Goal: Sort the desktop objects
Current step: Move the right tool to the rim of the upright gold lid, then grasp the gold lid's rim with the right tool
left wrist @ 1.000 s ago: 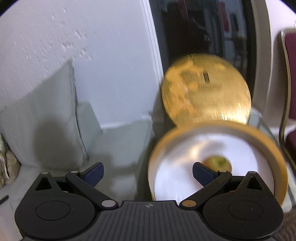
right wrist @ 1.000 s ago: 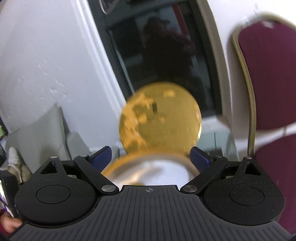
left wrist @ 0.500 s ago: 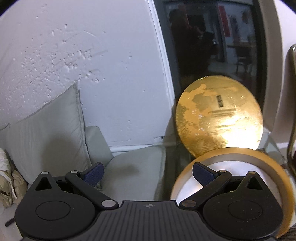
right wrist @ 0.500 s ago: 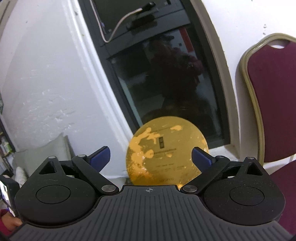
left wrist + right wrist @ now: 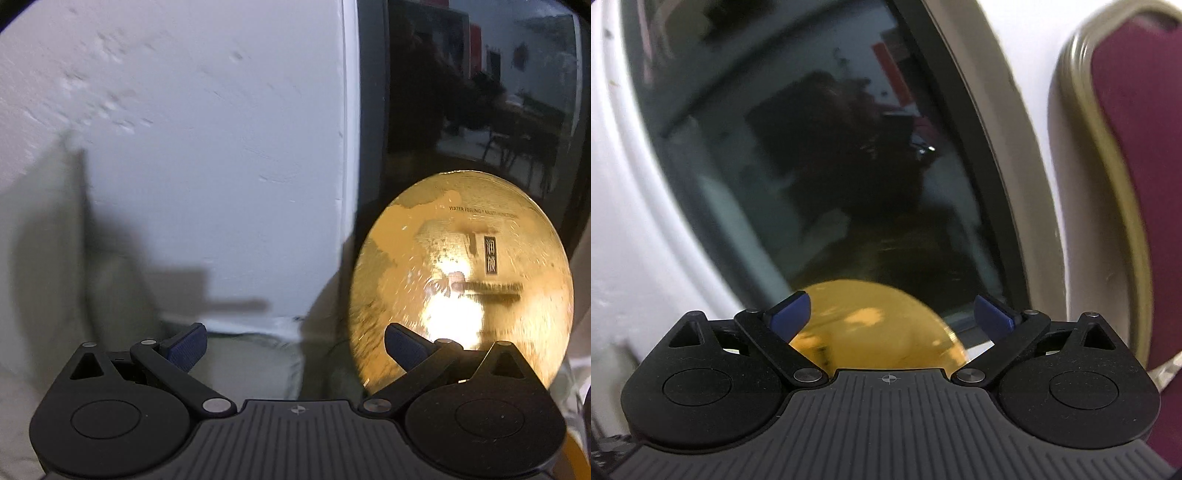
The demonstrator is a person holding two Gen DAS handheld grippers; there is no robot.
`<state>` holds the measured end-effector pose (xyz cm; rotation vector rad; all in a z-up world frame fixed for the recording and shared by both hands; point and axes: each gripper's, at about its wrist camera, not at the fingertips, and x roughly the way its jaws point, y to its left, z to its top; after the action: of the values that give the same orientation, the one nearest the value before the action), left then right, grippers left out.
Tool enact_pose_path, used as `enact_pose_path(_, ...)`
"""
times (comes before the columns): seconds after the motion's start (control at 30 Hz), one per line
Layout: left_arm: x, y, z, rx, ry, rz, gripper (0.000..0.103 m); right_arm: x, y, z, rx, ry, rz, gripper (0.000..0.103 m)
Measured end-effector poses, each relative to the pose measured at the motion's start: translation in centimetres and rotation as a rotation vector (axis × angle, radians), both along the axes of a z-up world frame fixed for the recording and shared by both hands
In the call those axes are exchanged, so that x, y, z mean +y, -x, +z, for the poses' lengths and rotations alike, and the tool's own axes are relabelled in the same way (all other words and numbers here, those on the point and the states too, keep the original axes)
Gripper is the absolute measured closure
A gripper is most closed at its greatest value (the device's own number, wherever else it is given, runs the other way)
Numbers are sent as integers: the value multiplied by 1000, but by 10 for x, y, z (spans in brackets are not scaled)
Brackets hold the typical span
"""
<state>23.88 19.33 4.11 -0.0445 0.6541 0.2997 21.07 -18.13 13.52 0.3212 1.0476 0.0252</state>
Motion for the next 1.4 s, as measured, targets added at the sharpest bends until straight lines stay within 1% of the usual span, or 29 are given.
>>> enact_pose_path(0.1, -2, -35, -30, 4, 62, -33, 1, 0, -13, -51, 22, 16, 21, 5)
enact_pose_path(0.17, -4, -50, -47, 4, 93, -51, 1, 1, -16, -79, 35, 11, 50, 5)
enact_pose_path(0.27, -9, -66, -71, -9, 104, -60, 1, 3, -18, -114, 41, 16, 89, 5)
enact_pose_path(0.37, -5, -77, -89, -25, 127, -54, 1, 4, -16, -138, 38, 13, 101, 5)
enact_pose_path(0.43, -1, -79, -97, -46, 176, -56, 1, 2, -15, -152, 39, -6, 96, 5)
enact_pose_path(0.5, 3, -81, -102, -73, 225, -66, 1, 2, -13, -158, 44, -21, 96, 5)
enact_pose_path(0.6, 5, -85, -106, -126, 226, -55, 1, -2, -13, -171, 50, -44, 100, 5)
enact_pose_path(0.67, 8, -86, -106, -163, 251, -62, 1, -4, -12, -174, 33, -68, 98, 2)
enact_pose_path(0.73, 9, -87, -105, -178, 273, -76, 1, -7, -10, -176, 25, -95, 99, 1)
enact_pose_path(0.77, 7, -88, -105, -182, 278, -99, 1, -7, -10, -179, 25, -98, 101, 1)
enact_pose_path(0.87, -3, -92, -108, -165, 279, -169, 2, -9, -6, -181, 14, -97, 121, 0)
enact_pose_path(0.9, -9, -94, -110, -141, 259, -183, 0, -10, -5, -182, 22, -98, 124, 0)
enact_pose_path(1.0, -7, -92, -111, -148, 279, -184, 0, -11, -7, -187, 41, -125, 114, 0)
enact_pose_path(1.03, -5, -94, -110, -140, 297, -181, 0, -12, -7, -187, 47, -127, 108, 0)
enact_pose_path(1.13, -8, -96, -106, -115, 295, -154, 0, -7, -13, -183, 92, -113, 66, 0)
enact_pose_path(1.17, -9, -98, -106, -105, 295, -147, 1, -5, -15, -178, 97, -108, 56, 1)
enact_pose_path(1.2, -10, -97, -102, -95, 290, -139, 1, -4, -16, -166, 78, -107, 57, 3)
enact_pose_path(1.27, -12, -94, -96, -100, 286, -133, 2, -2, -17, -143, 40, -103, 61, 4)
enact_pose_path(1.4, -16, -74, -65, -167, 275, -139, 2, 2, -19, -97, -36, -96, 68, 5)
